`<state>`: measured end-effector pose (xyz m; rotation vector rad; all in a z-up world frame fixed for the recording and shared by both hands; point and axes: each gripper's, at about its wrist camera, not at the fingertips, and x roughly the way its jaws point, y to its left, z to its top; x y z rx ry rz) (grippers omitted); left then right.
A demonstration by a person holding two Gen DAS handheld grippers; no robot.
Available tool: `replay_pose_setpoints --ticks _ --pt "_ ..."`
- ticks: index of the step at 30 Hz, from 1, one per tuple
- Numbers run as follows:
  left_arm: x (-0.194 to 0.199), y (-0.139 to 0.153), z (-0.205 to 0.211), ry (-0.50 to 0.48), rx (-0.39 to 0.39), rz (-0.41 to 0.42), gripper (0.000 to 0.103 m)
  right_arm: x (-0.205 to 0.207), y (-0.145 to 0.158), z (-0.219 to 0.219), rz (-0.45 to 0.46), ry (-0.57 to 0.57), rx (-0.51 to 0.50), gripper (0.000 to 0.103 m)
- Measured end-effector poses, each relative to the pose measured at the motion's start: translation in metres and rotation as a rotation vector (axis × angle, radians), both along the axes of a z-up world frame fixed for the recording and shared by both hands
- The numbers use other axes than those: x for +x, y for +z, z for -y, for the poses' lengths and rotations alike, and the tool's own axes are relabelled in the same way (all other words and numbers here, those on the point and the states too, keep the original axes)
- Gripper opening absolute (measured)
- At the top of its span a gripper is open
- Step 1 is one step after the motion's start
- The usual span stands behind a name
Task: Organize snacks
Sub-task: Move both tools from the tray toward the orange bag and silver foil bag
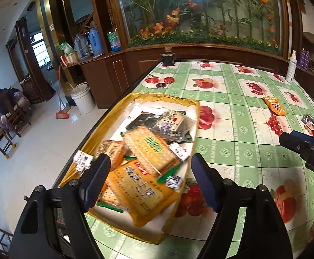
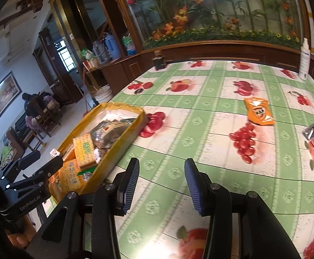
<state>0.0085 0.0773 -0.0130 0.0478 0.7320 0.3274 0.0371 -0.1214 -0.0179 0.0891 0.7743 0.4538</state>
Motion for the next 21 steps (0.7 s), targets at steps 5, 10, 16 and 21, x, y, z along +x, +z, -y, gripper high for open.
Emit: replay_pose_setpoints --ticks 5,10,16,21 --pt "0.008 -0.003 0.023 -0.045 0.001 -0.017 0.077 -0.001 -0.007 0.025 0.013 -0.062 -0.063 0.05" --pt "0.021 -0.004 0.048 -0.101 0.002 -0.027 0.077 0.001 -0.015 0.06 0.001 -0.122 -0.092 0.051" --pt "0.042 -0.006 0.084 -0.176 -0.01 -0.042 0.077 0.005 -0.019 0.115 0.007 -0.233 -0.128 0.066" --pt "0.067 -0.012 0.112 -0.235 -0.031 -0.077 0.077 0.013 -0.024 0.163 -0.013 -0.325 -0.136 0.07"
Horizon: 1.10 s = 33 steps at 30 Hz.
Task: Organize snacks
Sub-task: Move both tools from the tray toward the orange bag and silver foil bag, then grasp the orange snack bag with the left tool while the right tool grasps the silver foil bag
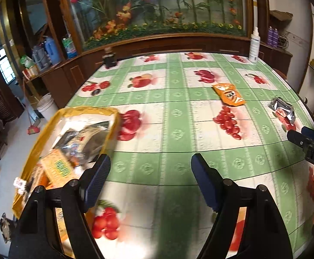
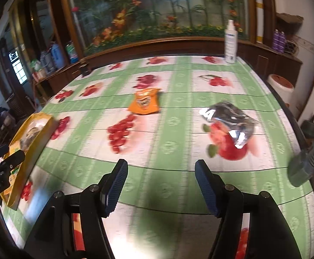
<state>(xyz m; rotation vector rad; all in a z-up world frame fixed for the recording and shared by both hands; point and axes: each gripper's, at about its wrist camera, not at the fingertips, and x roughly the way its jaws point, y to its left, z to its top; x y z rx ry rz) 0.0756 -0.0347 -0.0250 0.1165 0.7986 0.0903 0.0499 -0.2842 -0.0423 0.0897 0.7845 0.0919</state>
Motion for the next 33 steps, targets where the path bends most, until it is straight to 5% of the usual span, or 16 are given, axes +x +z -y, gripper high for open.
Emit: replay_pose_setpoints --ticks 12,18,27,33 --pt "0.087 -0.002 0.055 -0.068 -0.207 -0.094 0.077 0.037 0.0 0.057 0.001 -0.01 -0.064 0.076" --pt "0.135 -0.018 0.076 -0.064 -0.272 -0.171 0.077 0.071 -0.002 0.059 0.002 0.038 -0.223 0.082" --pt "0.191 -0.04 0.11 -0.07 -0.273 -0.242 0.077 0.122 -0.02 0.062 -0.068 0.066 -0.36 0.086" --pt "0.215 -0.061 0.125 -0.064 -0.218 -0.268 0.077 0.137 -0.038 0.083 -0.145 0.049 -0.243 0.087"
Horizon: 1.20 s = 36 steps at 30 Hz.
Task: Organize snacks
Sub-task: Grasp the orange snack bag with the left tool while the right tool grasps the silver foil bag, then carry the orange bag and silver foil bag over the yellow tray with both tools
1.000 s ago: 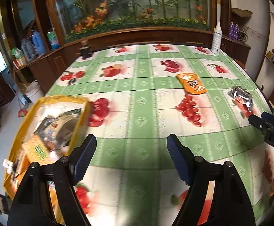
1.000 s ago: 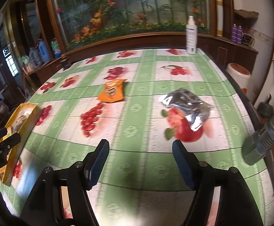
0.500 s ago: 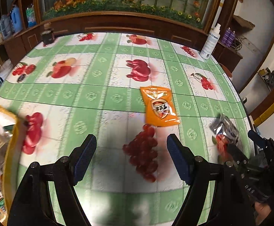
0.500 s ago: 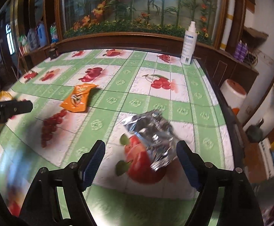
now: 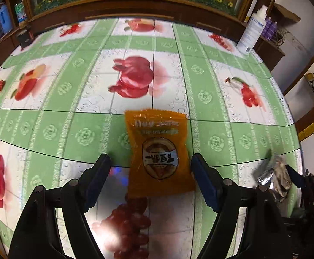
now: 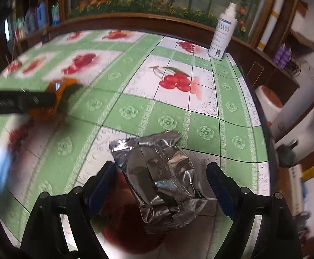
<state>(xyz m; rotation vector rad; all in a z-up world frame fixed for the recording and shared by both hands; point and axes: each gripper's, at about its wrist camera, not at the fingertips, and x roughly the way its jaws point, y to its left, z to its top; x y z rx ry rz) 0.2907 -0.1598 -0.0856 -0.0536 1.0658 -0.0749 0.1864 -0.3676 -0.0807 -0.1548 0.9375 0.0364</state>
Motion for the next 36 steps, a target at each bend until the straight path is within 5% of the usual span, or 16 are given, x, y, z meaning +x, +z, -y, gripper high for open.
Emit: replay_pose_setpoints --ticks 3,5,17,36 --pt "-0.003 -0.004 0.002 -0.015 0.056 0.036 0.077 -0.001 -0.002 0.01 -0.011 -0.029 0.109 0.082" --pt "-0.008 -0.005 0.0 -0.025 0.072 0.062 0.065 -0.004 0.0 0.008 -0.007 -0.036 0.102 0.063" --pt "-0.074 0.002 -0.054 -0.028 0.044 0.095 0.048 -0.037 0.004 -0.049 -0.028 0.04 0.145 0.062" --pt "-0.224 0.033 -0.144 0.089 0.141 0.212 0.047 -0.129 0.018 -0.172 0.005 0.225 0.201 0.061"
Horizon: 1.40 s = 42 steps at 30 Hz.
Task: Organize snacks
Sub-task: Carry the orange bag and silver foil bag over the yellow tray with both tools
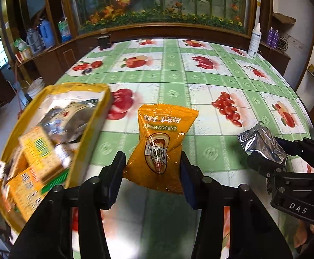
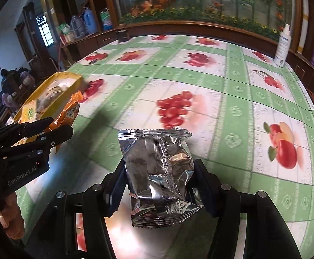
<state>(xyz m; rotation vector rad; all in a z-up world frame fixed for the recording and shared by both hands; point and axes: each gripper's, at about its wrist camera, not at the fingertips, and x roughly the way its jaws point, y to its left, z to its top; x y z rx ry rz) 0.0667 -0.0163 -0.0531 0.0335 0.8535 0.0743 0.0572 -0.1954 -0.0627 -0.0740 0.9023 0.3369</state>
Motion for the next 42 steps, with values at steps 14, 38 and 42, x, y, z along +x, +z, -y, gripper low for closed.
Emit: replay_pose_setpoints --ticks 14,38,42 --pt "-0.053 0.005 -0.057 0.097 0.023 0.053 0.047 -0.043 0.008 -0.072 0.022 0.131 0.039 0.061" --pt "-0.071 0.019 -0.134 0.25 0.003 0.114 0.047 -0.035 0.02 -0.142 0.039 0.241 0.025 0.061" --pt "-0.075 0.022 -0.147 0.273 -0.008 0.121 0.047 -0.034 0.021 -0.151 0.042 0.256 0.023 0.061"
